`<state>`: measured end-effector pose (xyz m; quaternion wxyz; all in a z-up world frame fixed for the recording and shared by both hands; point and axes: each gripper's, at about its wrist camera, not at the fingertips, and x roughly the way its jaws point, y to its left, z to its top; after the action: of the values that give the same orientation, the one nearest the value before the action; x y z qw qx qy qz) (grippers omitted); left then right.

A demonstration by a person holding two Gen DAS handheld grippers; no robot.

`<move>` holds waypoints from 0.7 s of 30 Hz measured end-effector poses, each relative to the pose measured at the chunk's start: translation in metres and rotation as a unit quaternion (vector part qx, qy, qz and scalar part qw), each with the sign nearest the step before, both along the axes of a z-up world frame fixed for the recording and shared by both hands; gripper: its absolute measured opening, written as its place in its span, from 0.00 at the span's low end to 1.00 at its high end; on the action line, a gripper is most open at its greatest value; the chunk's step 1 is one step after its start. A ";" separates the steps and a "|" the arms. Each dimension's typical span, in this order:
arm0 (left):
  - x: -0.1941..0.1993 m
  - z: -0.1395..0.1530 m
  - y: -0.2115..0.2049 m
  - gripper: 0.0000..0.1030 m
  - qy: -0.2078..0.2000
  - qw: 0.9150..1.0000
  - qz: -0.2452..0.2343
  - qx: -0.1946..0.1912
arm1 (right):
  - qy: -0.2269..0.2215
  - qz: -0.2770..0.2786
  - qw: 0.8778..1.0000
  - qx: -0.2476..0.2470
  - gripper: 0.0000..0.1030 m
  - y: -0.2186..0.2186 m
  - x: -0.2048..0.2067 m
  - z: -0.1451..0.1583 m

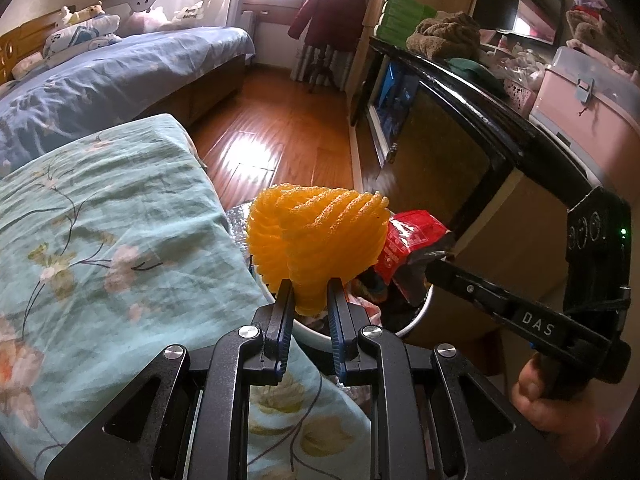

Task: Collect trash
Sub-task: 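Carry the yellow mesh sleeve and red snack packet over the black trash bin, then open the left tool to drop the yellow sleeve while the right tool drops the red packet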

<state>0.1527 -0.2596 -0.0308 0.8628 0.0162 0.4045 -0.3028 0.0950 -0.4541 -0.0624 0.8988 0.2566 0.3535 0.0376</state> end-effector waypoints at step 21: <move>0.019 -0.012 -0.020 0.15 0.015 1.000 -0.012 0.016 | 0.016 -0.003 1.000 -0.019 0.00 -0.006 0.017 -0.001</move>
<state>0.1717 -0.2792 -0.0424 0.8526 0.0308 0.4218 -0.3070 0.1119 -0.4597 -0.0639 0.8977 0.2411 0.3681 0.0236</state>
